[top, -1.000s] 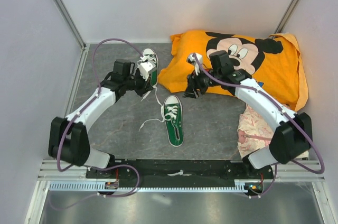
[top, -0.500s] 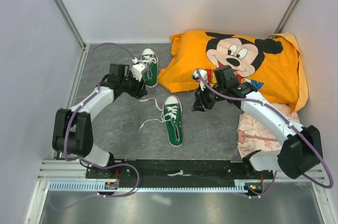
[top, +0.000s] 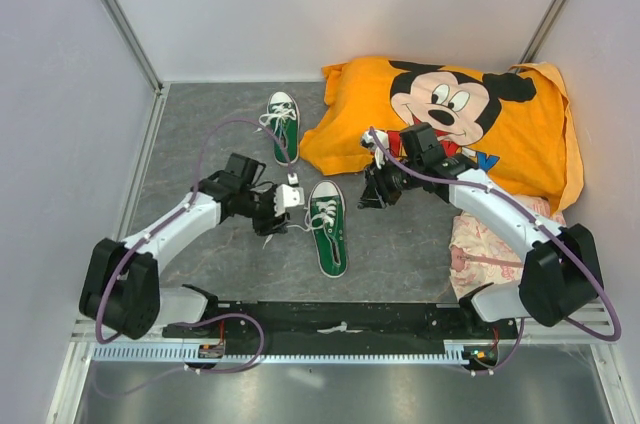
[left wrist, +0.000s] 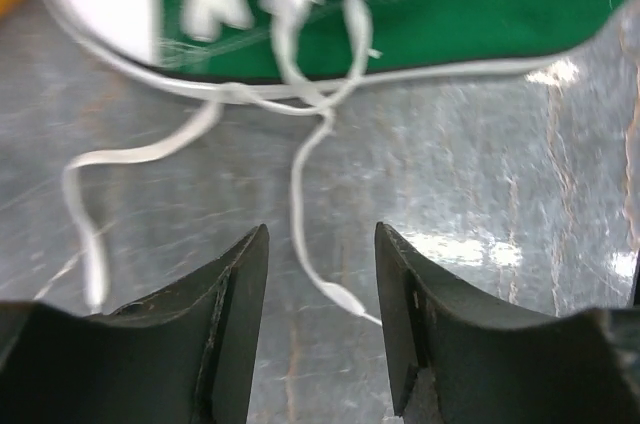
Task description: Tie the shoes
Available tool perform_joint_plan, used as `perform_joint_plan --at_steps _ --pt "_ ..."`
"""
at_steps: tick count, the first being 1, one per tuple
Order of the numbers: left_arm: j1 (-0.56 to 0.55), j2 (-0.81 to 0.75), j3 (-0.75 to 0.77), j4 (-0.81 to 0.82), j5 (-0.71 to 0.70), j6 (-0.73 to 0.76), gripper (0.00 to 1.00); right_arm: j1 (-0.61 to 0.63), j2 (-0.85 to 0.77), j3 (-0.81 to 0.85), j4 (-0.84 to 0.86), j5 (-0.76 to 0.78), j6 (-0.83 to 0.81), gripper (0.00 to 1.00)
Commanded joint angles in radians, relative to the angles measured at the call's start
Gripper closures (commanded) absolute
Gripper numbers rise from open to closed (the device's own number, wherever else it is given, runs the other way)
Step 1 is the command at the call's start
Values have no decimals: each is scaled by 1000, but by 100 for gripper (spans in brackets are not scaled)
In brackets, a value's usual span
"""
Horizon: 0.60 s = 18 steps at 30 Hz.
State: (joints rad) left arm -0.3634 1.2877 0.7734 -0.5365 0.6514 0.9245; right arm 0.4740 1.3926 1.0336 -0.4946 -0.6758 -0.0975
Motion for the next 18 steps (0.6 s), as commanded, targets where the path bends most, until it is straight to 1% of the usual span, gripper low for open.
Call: perform_joint_plan --at_steps 1,4,9,16,18 --pt "-58 74 4 6 -133 91 45 2 -4 -27 80 -27 59 64" --pt "-62 122 6 52 -176 82 43 0 -17 -53 99 -28 74 63" --pt "-89 162 12 105 -161 97 41 2 -7 -66 108 -27 78 63" --pt "-160 240 27 130 -180 134 44 0 9 -52 105 -11 74 62" --pt "-167 258 32 133 -185 148 46 0 13 -52 106 -5 70 62"
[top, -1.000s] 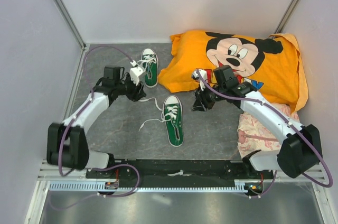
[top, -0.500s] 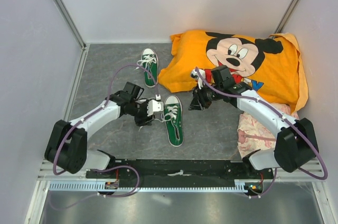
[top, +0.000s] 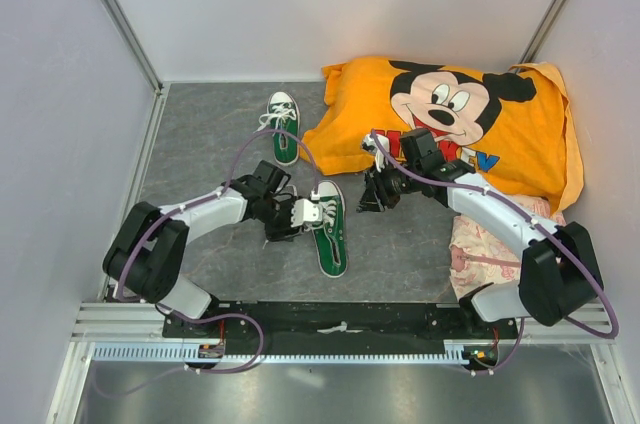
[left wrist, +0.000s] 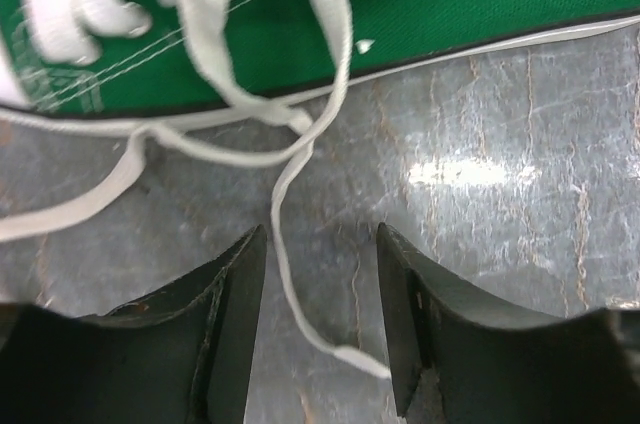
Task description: Tie the shoes
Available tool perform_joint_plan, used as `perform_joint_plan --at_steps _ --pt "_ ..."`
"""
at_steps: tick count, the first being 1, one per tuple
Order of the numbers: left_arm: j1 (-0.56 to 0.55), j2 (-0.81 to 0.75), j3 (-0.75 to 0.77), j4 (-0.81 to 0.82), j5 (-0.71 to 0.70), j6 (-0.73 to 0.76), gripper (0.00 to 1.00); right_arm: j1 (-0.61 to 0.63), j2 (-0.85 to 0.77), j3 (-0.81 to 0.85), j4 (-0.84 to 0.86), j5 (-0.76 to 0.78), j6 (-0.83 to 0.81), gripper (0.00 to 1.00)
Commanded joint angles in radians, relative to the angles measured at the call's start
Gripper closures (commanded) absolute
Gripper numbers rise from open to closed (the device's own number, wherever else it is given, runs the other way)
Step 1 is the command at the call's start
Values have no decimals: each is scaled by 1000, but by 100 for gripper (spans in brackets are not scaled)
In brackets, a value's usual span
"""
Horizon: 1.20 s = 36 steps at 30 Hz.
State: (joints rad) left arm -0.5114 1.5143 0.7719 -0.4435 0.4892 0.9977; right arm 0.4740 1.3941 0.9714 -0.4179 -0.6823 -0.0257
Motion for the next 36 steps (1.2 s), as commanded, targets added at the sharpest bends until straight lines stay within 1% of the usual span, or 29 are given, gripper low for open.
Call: perform_joint_plan --at_steps 1,4,5,7,8,10,11,12,14,18,19,20,21,22,24,26,27,30,36 --pt "-27 35 35 40 -26 87 47 2 13 12 30 1 -5 62" --pt "-45 37 33 28 -26 110 56 2 31 23 30 3 -13 62" --pt "-49 34 32 16 -24 117 65 2 36 29 30 3 -19 62" --pt "-53 11 23 -24 -11 131 77 0 58 52 33 1 -20 62" --pt "-53 1 20 -40 -3 131 86 2 69 59 37 -3 -20 62" --pt "-52 -44 12 -99 29 125 93 8 95 90 42 -6 -22 62" --pt "-52 -63 9 -116 43 116 98 11 105 99 50 -11 -23 62" --pt "-52 -87 7 -135 63 104 98 20 121 116 54 -11 -26 62" --pt "-52 -150 6 -159 121 33 99 37 141 133 62 -8 -34 62" --pt "-52 -212 10 -140 204 -135 98 95 206 180 73 1 -56 62" --pt "-52 -218 9 -127 230 -209 98 107 218 187 76 3 -59 62" --pt "-52 -221 9 -91 241 -249 99 126 235 193 82 3 -63 62" --pt "-52 -221 6 -63 244 -292 99 136 244 203 85 6 -66 62" --pt "-52 -221 0 -40 246 -365 98 146 253 208 87 9 -72 62" --pt "-52 -217 -8 31 242 -450 98 163 279 216 91 13 -88 62" --pt "-50 -206 -16 78 230 -490 99 175 304 217 93 13 -98 62" --pt "-50 -197 -16 89 226 -523 99 178 310 219 91 13 -100 61" --pt "-45 -187 -19 115 226 -562 99 186 324 216 90 13 -115 61" --pt "-36 -178 -31 134 226 -582 99 215 333 207 88 27 -144 63"
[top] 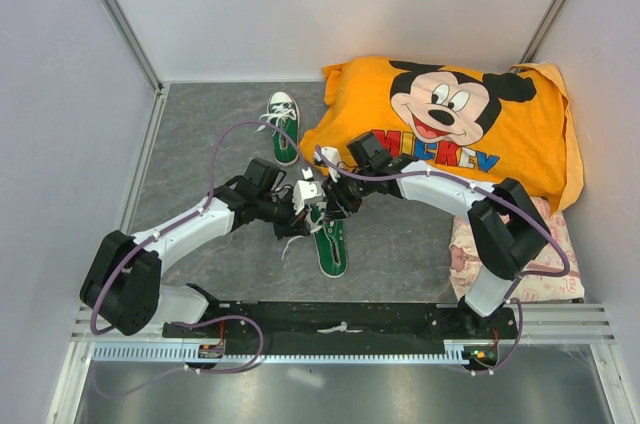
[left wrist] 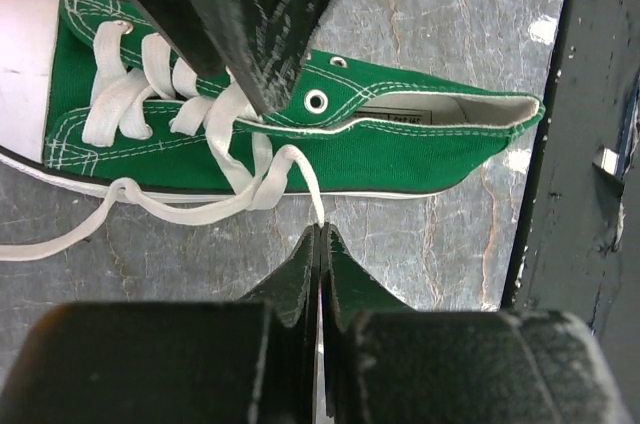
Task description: Tie the shoes
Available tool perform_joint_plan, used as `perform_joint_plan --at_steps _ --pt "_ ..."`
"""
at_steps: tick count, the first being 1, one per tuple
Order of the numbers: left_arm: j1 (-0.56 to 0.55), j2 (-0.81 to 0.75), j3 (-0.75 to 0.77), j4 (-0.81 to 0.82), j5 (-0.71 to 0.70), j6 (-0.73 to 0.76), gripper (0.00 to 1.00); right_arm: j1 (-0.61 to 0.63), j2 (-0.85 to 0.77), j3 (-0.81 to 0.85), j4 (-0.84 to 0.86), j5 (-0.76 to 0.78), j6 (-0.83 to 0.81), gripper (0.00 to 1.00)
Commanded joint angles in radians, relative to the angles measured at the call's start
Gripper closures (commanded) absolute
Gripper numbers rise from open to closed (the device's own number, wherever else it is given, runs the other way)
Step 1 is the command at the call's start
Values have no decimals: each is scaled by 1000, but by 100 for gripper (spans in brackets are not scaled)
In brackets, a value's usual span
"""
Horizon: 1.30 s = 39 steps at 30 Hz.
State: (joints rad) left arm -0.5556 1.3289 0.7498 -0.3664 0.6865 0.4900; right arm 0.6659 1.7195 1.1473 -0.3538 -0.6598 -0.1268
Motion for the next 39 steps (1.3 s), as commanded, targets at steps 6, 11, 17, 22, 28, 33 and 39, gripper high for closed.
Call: perform_joint_plan --at_steps 6,11,17,22,28,33,39 --pt "25 13 -9 75 25 -137 98 27 11 42 22 22 -48 99" --pt "29 4 -3 87 54 -174 99 26 -23 28 22 29 -42 100" --pt "29 0 -9 92 65 -176 98 9 -78 -17 70 25 7 100" --pt "29 15 -10 130 79 -212 98 -20 -93 -34 116 -3 62 100" --pt "28 56 6 192 76 -274 99 -29 -80 -32 110 -35 78 100" --pt "29 44 5 149 77 -229 98 -25 -43 8 52 -38 21 69" --pt "29 10 -26 109 64 -182 98 11 -8 37 1 -12 -30 59"
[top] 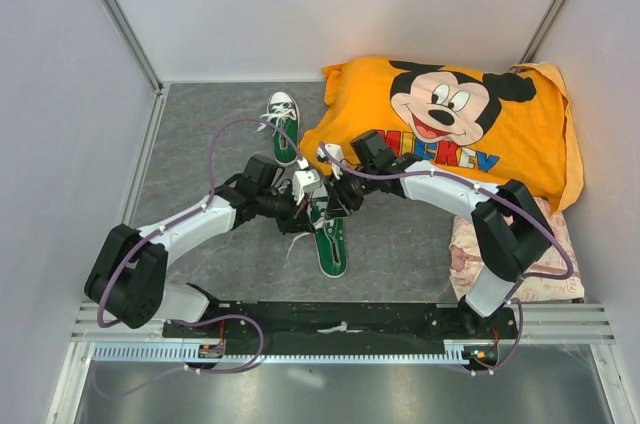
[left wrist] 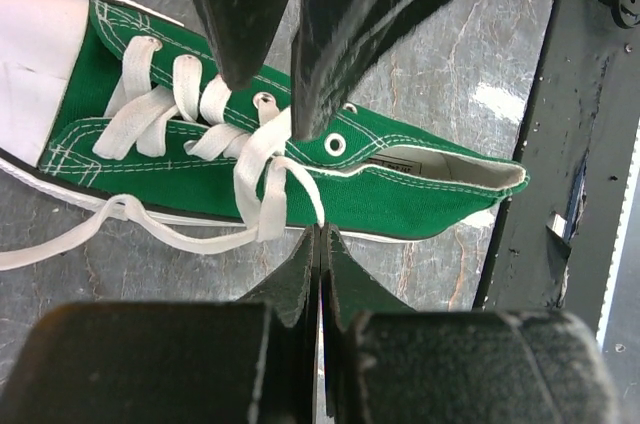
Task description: Tie the shoes
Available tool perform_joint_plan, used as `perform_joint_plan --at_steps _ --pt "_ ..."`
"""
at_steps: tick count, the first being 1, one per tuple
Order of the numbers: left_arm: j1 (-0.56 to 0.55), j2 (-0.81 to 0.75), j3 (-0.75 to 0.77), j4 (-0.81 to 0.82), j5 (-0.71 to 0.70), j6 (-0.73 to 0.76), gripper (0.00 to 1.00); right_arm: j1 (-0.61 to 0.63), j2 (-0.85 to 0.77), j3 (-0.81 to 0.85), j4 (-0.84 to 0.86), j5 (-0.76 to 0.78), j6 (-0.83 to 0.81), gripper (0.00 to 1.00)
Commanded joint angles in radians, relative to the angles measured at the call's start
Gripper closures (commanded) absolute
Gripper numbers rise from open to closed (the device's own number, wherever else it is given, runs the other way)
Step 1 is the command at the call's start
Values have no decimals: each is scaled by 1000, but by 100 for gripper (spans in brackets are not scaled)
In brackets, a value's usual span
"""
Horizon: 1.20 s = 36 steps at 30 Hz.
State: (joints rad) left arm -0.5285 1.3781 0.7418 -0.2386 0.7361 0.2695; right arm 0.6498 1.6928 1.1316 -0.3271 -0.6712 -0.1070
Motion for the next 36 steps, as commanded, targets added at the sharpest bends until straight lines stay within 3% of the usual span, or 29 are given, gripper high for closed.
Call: perform_joint_plan --at_steps 1,7,10,11,13,14,33,34,35,36 --pt "2 -42 -19 -18 6 40 98 31 25 56 -27 11 -52 59" --pt "2 -40 -16 -33 -4 54 98 56 54 68 -26 48 -63 60" --pt "2 -42 -16 -37 -4 56 98 54 51 71 -30 71 -65 71" --pt "2 -47 -16 -38 -4 54 98 56 47 69 -27 79 -65 81" --pt "2 -47 -16 -31 5 50 98 56 30 68 -26 91 -65 89" --pt "2 -44 -16 -28 6 45 99 54 27 66 -26 93 -62 100" --pt "1 7 4 96 37 -56 99 -1 -71 -24 89 15 63 100" --pt "1 9 4 93 37 -55 98 -1 -58 -18 76 13 53 97" --pt "1 10 4 87 40 -44 98 1 -52 -3 66 12 44 84" --pt "1 9 2 79 39 -35 98 2 -44 6 57 9 35 78"
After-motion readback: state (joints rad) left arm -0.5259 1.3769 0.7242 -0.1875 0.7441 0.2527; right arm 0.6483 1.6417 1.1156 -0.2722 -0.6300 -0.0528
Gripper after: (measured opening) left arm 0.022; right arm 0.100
